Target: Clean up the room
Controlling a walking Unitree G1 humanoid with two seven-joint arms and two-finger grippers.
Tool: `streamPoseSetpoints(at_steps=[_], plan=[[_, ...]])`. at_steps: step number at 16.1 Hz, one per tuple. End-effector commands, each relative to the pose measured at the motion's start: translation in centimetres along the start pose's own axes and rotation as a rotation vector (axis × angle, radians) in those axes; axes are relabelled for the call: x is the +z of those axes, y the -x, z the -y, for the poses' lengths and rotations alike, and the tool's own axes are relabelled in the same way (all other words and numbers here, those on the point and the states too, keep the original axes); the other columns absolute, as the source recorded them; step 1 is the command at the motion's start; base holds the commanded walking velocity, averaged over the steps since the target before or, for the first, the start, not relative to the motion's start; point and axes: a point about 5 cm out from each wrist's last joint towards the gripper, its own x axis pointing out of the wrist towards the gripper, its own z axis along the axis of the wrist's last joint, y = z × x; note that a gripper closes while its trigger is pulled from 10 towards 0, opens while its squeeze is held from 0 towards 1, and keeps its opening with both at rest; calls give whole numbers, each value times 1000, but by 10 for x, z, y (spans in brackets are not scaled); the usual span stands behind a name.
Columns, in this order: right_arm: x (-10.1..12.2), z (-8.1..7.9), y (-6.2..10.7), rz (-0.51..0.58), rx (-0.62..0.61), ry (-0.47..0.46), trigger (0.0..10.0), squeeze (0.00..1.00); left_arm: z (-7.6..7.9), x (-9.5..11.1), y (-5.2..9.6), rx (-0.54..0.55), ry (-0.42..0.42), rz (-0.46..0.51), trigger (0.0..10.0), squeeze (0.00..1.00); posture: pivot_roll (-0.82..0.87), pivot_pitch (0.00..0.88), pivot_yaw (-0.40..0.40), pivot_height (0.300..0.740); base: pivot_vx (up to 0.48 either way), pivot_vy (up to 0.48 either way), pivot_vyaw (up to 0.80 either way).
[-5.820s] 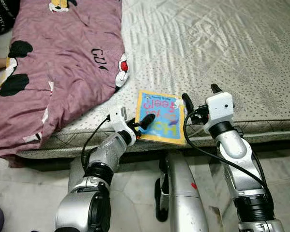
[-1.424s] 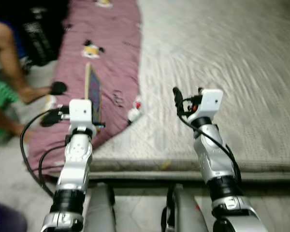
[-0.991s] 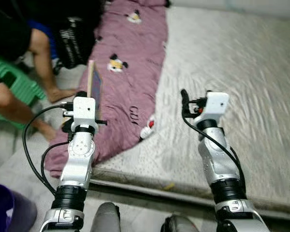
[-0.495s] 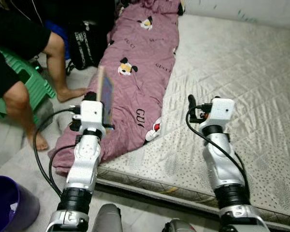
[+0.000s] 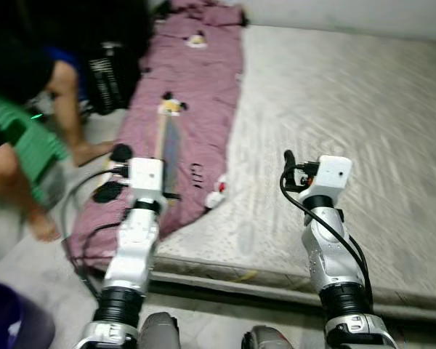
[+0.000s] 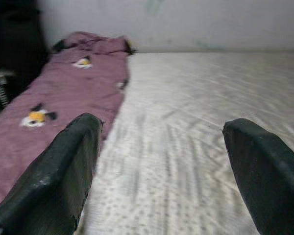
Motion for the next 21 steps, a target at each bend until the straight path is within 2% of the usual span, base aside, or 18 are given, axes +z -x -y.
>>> streamPoseSetpoints(at_steps=[1, 3, 6, 12, 16, 21], plan=[[0, 2, 2, 10, -19, 0, 10000, 0, -3, 0, 1, 1, -4, 11, 10000, 0, -65, 92, 51, 740, 0, 0, -800], [-3, 4, 9, 5, -30, 9, 10000, 0, 4, 2, -4, -38, -17, 18, 10000, 0, -81, 90, 59, 740, 0, 0, -350], [-5, 1, 11, -5, -2, 19, 10000, 0, 6, 5, -10, -44, -8, 25, 10000, 0, -81, 92, 43, 740, 0, 0, 0], [0, -3, 3, -1, 38, 31, 10000, 0, 9, 1, -6, -40, 27, 24, 10000, 0, -67, 108, 7, 740, 0, 0, -505], [1, -14, 2, 0, 95, 37, 10000, 0, 8, 5, -7, -25, 38, 37, 10000, 0, -60, 120, -9, 740, 0, -274, 0], [3, -14, -1, 0, 103, 42, 10000, 0, 8, 4, -6, -11, 51, 30, 10000, 0, -60, 126, -19, 740, 0, -351, 0]])
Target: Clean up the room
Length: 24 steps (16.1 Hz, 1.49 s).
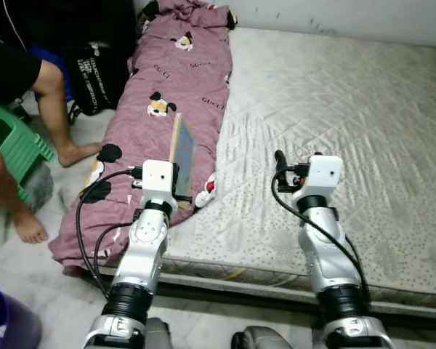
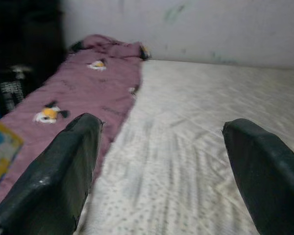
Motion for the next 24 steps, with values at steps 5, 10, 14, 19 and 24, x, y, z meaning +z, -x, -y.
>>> streamPoseSetpoints(at_steps=[5, 10, 14, 19, 24], plan=[[-2, 9, -1, -20, -10, 18, 10000, 0, 3, 9, -2, 13, 37, 39, 10000, 0, -64, 127, -26, 740, 0, -391, 0], [-2, 8, -2, -22, -1, 21, 10000, 0, 3, 9, -2, 24, 51, 34, 10000, 0, -66, 129, -32, 740, 0, -389, 0], [-1, 8, -3, -20, -1, 20, 10000, 0, 3, 8, -3, 26, 58, 31, 10000, 0, -66, 129, -33, 740, 0, -371, 0], [-2, 9, -3, -25, -1, 16, 10000, 0, 4, 8, -3, 22, 58, 30, 10000, 0, -66, 129, -34, 740, 0, -343, 0], [-3, 8, -4, -29, 4, 20, 10000, 0, 4, 8, -3, 21, 63, 30, 10000, 0, -63, 127, -35, 740, 0, -334, 0]])
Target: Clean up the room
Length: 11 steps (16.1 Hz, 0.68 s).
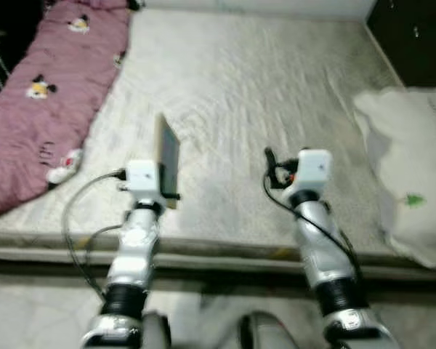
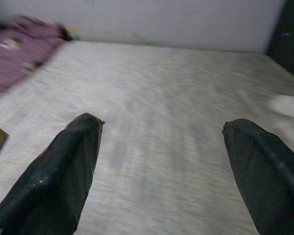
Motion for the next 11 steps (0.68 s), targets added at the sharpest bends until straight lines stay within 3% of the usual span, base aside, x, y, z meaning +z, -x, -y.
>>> streamPoseSetpoints(at_steps=[1, 7, 11], plan=[[5, -5, -3, 15, 14, -8, 10000, 0, -1, 12, -3, -8, -15, 51, 10000, 0, -63, 127, -35, 740, 0, -304, 0], [5, -5, -5, 18, 15, -4, 10000, 0, 1, 16, -2, -50, 31, 94, 10000, 0, -66, 117, -33, 740, 0, 0, 0], [6, -5, -6, 20, 19, -4, 10000, 0, 2, 16, -2, -60, 39, 95, 10000, 0, -64, 110, -35, 740, 283, 0, 0]])
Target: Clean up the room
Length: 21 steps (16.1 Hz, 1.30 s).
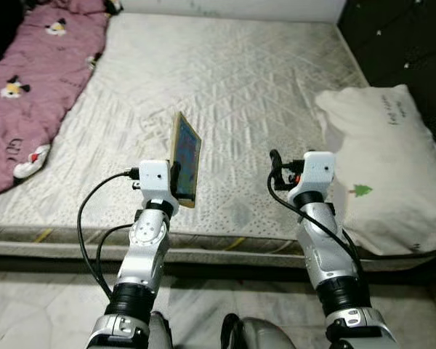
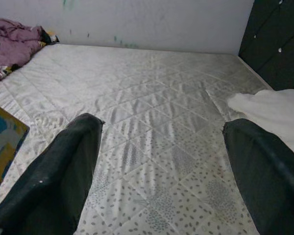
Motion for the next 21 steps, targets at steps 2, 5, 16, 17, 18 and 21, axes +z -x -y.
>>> streamPoseSetpoints(at_steps=[2, 5, 16, 17, 18, 21], plan=[[3, -2, -3, 12, 11, 1, 10000, 0, 0, 11, -3, -7, 7, 57, 10000, 0, -64, 109, -36, 740, 298, 0, 0], [3, -1, -3, 13, 8, 2, 10000, 0, 0, 11, -2, -7, 9, 57, 10000, 0, -64, 115, -35, 740, 299, 0, 0], [1, 1, -2, 10, -2, 15, 10000, 0, 4, 13, -4, 0, 40, 56, 10000, 0, -63, 122, -35, 740, 55, 0, 0], [0, 1, -2, 10, -2, 15, 10000, 0, 4, 13, -4, -1, 40, 56, 10000, 0, -63, 122, -35, 740, 0, -274, 0], [0, 0, -2, 10, -2, 14, 10000, 0, 4, 13, -4, -1, 40, 56, 10000, 0, -63, 122, -35, 740, 0, -281, 0], [0, 0, -2, 9, 0, 14, 10000, 0, 4, 13, -4, -1, 41, 56, 10000, 0, -61, 124, -37, 740, 0, -281, 0]])
